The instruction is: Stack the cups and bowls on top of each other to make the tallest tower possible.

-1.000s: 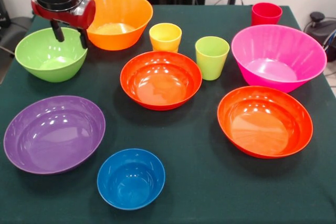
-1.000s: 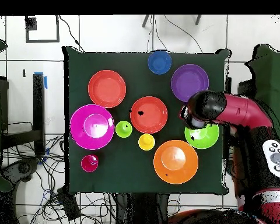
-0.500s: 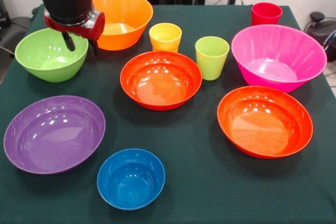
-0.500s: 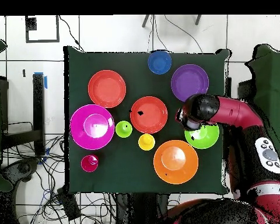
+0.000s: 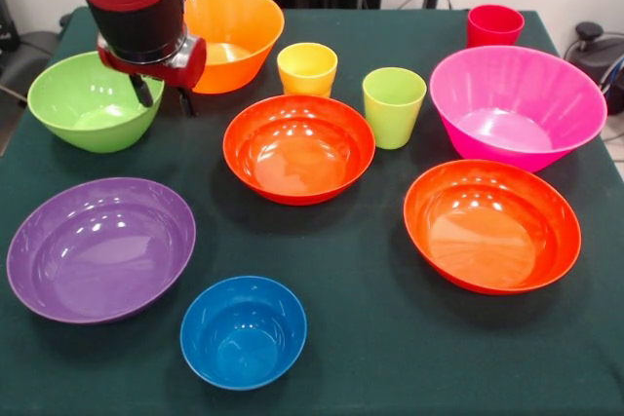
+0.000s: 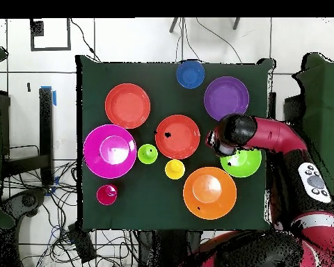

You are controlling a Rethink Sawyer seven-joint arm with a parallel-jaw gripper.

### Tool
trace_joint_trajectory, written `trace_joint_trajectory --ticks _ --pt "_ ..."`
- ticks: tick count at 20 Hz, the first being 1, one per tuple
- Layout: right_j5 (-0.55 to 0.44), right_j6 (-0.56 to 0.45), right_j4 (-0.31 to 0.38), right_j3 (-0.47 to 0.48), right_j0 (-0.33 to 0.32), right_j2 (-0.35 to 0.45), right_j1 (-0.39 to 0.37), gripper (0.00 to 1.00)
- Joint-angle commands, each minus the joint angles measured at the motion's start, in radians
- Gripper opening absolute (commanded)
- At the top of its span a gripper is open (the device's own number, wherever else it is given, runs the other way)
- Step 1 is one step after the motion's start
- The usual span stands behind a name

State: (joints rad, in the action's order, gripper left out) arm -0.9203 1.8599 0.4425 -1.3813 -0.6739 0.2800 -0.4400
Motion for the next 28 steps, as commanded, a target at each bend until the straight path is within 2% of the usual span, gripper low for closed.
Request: trace_joint_trajectory --ticks 1,7,16,24,28 --pt "0.053 -0.198 0.075 0.048 0.027 0.087 0.048 1.0" --pt "0.047 -0.209 0.078 0.048 0.02 0.084 0.045 1.0" --pt "0.044 -0.272 0.099 0.035 -0.025 0.083 0.03 1.0" --pt "0.052 -0.303 0.128 0.066 -0.051 0.096 0.068 1.0" --pt "0.065 -0.304 0.144 0.047 -0.067 0.104 0.066 1.0"
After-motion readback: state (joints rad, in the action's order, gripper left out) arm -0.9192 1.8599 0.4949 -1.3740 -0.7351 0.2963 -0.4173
